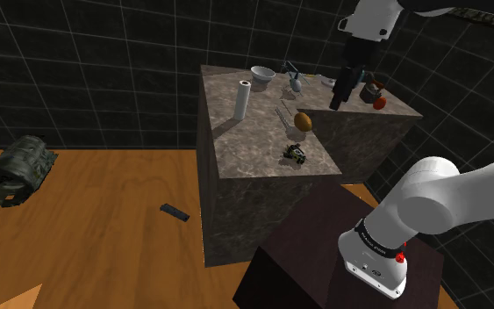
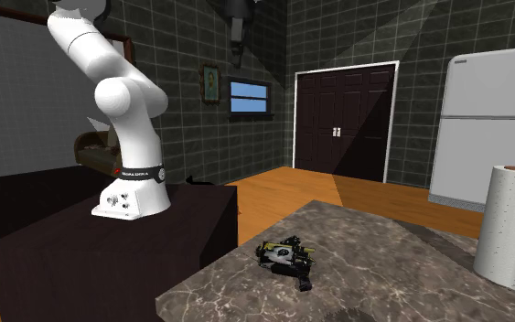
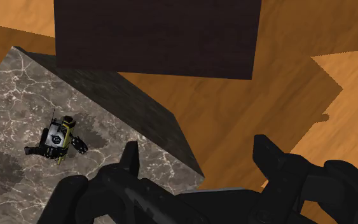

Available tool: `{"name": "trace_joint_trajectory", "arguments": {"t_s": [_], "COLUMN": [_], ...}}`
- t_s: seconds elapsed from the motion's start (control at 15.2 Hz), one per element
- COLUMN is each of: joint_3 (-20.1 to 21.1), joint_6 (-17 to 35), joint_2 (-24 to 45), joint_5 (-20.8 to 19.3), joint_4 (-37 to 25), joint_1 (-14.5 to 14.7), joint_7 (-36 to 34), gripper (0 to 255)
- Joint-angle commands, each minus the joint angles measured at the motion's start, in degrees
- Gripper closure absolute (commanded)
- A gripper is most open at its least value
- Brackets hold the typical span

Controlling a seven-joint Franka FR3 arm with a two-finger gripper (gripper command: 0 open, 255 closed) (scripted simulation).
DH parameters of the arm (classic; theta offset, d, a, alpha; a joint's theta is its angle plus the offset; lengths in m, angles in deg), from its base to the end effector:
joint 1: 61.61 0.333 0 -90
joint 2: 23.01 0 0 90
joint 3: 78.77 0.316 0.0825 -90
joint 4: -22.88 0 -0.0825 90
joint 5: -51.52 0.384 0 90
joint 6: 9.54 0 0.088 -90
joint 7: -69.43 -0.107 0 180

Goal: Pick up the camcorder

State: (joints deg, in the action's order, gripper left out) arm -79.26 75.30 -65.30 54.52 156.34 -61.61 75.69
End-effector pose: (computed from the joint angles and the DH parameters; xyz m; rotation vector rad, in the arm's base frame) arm 0.3097 0.0026 0.5810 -3.0686 -0.1614 0.1645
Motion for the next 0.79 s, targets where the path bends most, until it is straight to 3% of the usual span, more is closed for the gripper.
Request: {"name": "trace_joint_trajectory", "arguments": {"t_s": [0.0, 0.73], "joint_3": [0.00, -7.00], "joint_6": [0.00, 21.44], "joint_2": [0.00, 3.15], "joint_5": [0.00, -5.51], "joint_4": [0.00, 15.87], "joint_1": [0.00, -4.24], "joint_7": [0.00, 6.64], "gripper": [0, 0]}}
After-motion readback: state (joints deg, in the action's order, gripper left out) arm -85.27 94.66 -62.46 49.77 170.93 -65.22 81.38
